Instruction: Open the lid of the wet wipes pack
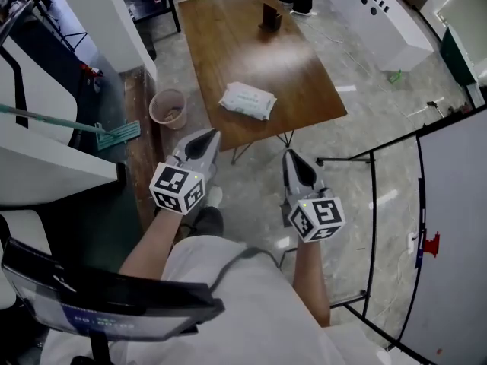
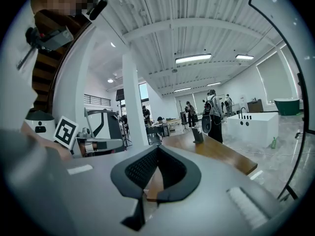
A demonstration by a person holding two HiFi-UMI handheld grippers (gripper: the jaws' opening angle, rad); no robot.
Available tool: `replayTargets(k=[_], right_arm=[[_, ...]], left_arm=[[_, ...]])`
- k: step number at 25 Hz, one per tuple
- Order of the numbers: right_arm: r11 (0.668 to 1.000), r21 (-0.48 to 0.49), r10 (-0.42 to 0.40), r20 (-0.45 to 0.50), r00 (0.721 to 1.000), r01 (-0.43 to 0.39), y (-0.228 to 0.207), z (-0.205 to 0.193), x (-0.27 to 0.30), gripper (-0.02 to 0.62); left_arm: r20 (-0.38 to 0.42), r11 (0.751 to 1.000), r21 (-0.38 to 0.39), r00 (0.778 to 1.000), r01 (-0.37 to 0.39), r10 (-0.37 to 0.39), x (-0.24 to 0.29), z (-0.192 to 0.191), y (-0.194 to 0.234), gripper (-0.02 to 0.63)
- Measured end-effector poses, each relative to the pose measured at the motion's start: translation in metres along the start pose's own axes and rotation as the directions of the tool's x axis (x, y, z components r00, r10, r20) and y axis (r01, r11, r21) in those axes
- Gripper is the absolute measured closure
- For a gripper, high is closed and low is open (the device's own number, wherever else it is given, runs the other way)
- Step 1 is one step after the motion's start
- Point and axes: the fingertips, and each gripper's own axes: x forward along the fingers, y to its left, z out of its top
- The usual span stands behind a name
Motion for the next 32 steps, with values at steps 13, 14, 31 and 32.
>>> replayTargets(k=[13, 14, 31, 32], right_arm=[[0.997, 0.009, -0.077, -0.032, 0.997, 0.077, -0.016, 0.016, 0.123, 0.586], [0.996, 0.008, -0.084, -0.034, 0.996, 0.084, -0.017, 0.016, 0.13, 0.588], [0.994, -0.026, -0.11, -0.076, 0.991, 0.108, -0.027, 0.015, 0.206, 0.588], [0.994, -0.03, -0.107, -0.081, 0.991, 0.105, -0.029, 0.014, 0.209, 0.587]], left_arm=[[-0.06, 0.99, -0.043, 0.989, 0.135, -0.138, 0.089, 0.012, 0.088, 0.6], [-0.062, 0.989, -0.044, 0.987, 0.144, -0.146, 0.093, 0.012, 0.093, 0.6], [-0.108, 0.974, -0.044, 0.968, 0.224, -0.227, 0.137, 0.006, 0.15, 0.6], [-0.111, 0.973, -0.042, 0.967, 0.225, -0.229, 0.139, 0.005, 0.151, 0.6]])
